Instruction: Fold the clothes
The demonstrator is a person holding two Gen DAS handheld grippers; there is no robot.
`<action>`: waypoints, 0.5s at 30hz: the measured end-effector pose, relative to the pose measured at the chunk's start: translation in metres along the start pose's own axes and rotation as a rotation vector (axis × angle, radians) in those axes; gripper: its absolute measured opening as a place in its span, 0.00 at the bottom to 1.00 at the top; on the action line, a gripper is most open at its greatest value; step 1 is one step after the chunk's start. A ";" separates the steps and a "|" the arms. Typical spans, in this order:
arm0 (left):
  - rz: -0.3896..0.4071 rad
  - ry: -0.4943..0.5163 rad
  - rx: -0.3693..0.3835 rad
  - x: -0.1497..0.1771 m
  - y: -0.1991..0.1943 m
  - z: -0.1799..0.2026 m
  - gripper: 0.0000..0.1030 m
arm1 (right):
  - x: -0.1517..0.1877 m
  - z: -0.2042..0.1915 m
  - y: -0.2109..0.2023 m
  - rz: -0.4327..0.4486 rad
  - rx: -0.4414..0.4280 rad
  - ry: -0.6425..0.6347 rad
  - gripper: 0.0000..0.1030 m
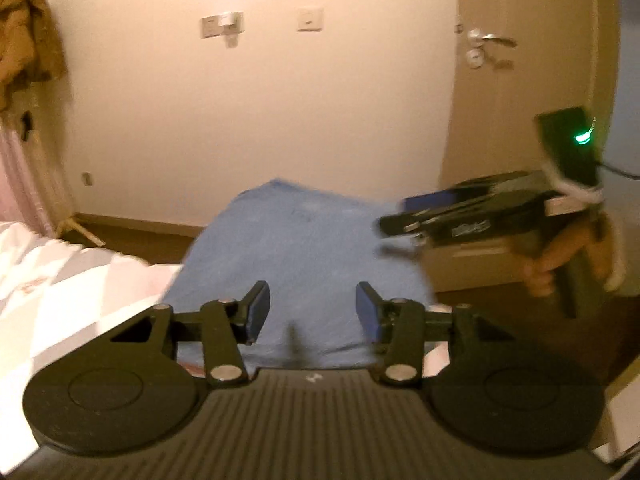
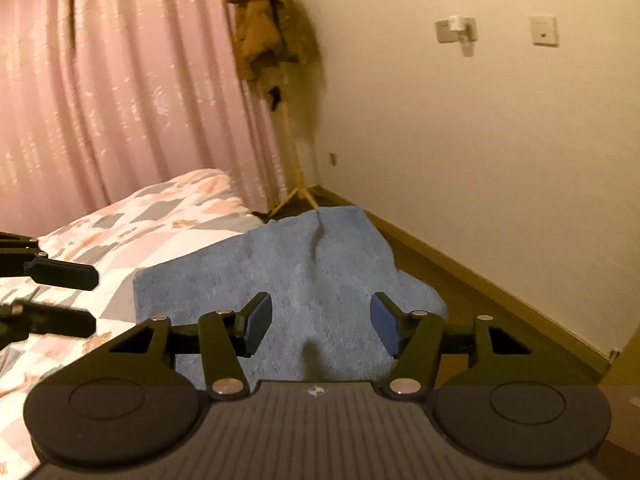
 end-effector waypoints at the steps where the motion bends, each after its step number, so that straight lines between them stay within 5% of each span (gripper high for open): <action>1: -0.008 0.030 -0.001 -0.002 0.008 0.013 0.41 | -0.001 0.003 0.002 -0.011 -0.014 -0.016 0.55; 6: -0.133 0.070 -0.058 0.020 0.051 0.052 0.43 | -0.004 0.013 0.014 -0.095 -0.131 -0.169 0.28; 15: -0.185 -0.060 -0.249 0.029 0.082 0.047 0.44 | 0.018 0.024 0.044 -0.169 -0.246 -0.427 0.27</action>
Point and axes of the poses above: each gripper's, at about its wrist camera, not at the fingertips, and y roughly the way its jaws point, z to its right, x to its underside, the point moved 9 cm from there along y, roughly the way its jaws point, and after that the axes turned 9 degrees about -z, right-handed, at the moved point
